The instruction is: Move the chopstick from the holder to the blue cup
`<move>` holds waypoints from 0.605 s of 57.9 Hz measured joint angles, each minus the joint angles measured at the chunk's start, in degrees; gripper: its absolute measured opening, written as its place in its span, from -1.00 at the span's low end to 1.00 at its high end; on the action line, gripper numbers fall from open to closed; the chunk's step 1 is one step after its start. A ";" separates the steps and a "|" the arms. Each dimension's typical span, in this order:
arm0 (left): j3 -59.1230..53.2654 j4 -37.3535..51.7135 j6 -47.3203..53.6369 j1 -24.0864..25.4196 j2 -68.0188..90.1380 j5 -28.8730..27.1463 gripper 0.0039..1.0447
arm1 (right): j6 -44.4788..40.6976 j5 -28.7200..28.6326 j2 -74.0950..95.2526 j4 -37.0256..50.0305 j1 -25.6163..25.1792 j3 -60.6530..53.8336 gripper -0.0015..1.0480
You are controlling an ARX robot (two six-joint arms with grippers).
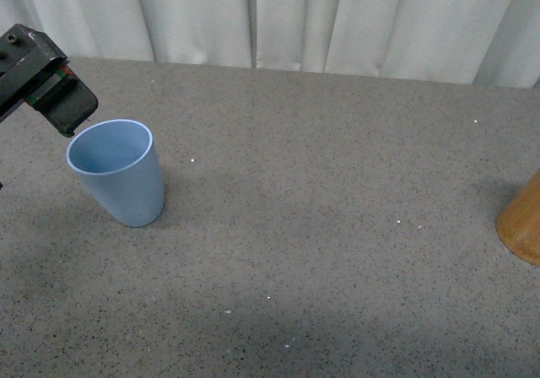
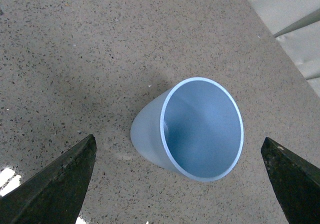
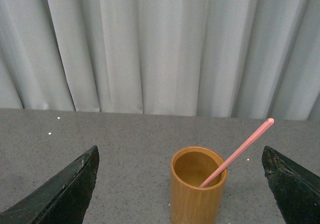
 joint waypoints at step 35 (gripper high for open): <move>2.05 -3.26 -0.48 0.39 6.69 0.07 0.88 | 0.00 -0.02 0.00 0.00 0.00 0.00 0.81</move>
